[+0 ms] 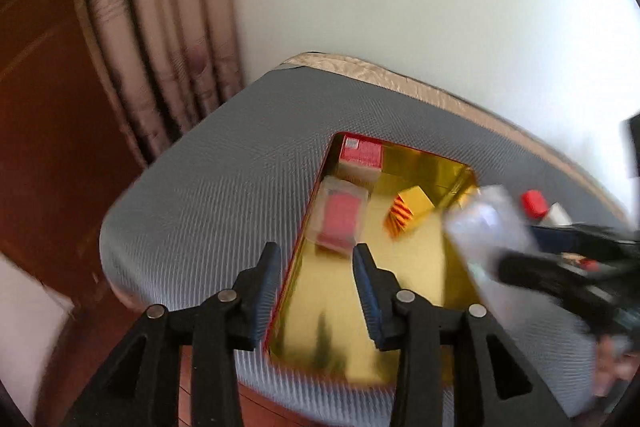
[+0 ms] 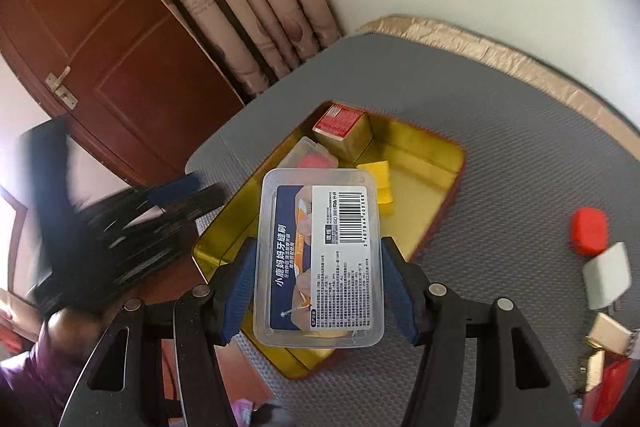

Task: Organize rigid objects
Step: 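Release clear red box in tin with left gripper while right places toothbrush box there, then grasp the blue patterned tin with the left gripper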

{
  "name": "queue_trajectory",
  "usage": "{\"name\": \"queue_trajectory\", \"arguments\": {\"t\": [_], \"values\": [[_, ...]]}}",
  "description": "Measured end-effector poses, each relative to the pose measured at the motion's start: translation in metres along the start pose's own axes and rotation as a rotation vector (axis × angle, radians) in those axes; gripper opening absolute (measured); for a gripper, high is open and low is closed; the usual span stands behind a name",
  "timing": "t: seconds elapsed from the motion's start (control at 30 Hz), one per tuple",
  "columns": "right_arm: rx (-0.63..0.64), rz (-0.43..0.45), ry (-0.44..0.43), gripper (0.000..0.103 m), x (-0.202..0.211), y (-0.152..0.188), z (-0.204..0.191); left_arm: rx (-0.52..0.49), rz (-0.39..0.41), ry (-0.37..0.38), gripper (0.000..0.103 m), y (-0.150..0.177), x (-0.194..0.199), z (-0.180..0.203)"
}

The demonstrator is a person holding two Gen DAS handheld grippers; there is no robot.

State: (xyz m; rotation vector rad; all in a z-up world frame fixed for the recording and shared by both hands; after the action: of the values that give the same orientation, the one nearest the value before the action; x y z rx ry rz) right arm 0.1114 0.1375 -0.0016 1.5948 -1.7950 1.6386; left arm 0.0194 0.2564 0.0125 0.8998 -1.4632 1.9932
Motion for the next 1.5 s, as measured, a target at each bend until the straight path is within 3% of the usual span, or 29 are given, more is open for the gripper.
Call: {"name": "queue_trajectory", "arguments": {"t": [0.07,0.2,0.4,0.53,0.67,0.8,0.87,0.93,1.07,1.2,1.27,1.33,1.43,1.5], "values": [[-0.012,-0.043,-0.013,0.056,-0.016,0.002,-0.008,0.049,0.027,0.024,0.047,0.015,0.021,-0.009],[-0.002,-0.100,0.010,0.056,-0.045,0.008,-0.016,0.081,0.083,-0.009,0.052,0.034,0.042,-0.021],[0.001,-0.131,0.103,0.056,-0.074,-0.004,-0.010,-0.030,0.126,-0.070,0.052,0.035,0.045,-0.007],[-0.022,-0.137,0.142,0.056,-0.086,-0.015,0.004,-0.040,0.101,-0.051,0.052,0.042,0.042,-0.003],[-0.022,-0.112,0.223,0.056,-0.092,-0.027,0.017,-0.011,0.063,-0.033,0.052,0.050,0.033,-0.005],[-0.073,-0.088,0.211,0.058,-0.095,-0.033,0.024,-0.025,0.050,-0.037,0.052,0.055,0.028,-0.002],[-0.123,-0.060,0.157,0.061,-0.089,-0.036,0.026,-0.041,0.057,-0.051,0.052,0.056,0.029,0.000],[-0.190,-0.010,0.130,0.082,-0.076,-0.038,0.033,-0.053,0.060,-0.060,0.052,0.056,0.028,0.002],[-0.251,0.154,0.099,0.082,-0.015,-0.022,0.051,-0.038,0.046,-0.057,0.052,0.056,0.025,-0.003],[-0.239,0.280,0.266,0.094,0.050,0.034,0.102,-0.049,0.057,-0.059,0.052,0.055,0.024,-0.002],[-0.264,0.303,0.421,0.101,0.080,0.079,0.148,-0.083,0.077,-0.061,0.052,0.055,0.028,0.003],[-0.296,0.281,0.584,0.101,0.103,0.120,0.195,-0.128,0.097,-0.069,0.052,0.055,0.032,0.013],[-0.356,0.160,0.840,0.102,0.130,0.184,0.274,-0.194,0.121,-0.077,0.052,0.055,0.038,0.033],[-0.415,0.078,0.925,0.102,0.146,0.221,0.320,-0.219,0.118,-0.058,0.052,0.057,0.040,0.047]]}}
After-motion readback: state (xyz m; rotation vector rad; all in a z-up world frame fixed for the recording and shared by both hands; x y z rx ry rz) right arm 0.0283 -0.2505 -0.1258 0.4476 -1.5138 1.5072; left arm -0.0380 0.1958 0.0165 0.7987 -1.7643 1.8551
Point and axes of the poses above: each gripper's, at about its wrist camera, not at the fingertips, and x roughly against the way its jaws point, z to its right, y to its underside, the point moved 9 cm from there along -x, roughly the way its jaws point, and after that the axes turned 9 degrees about y, right-handed, at the moved point
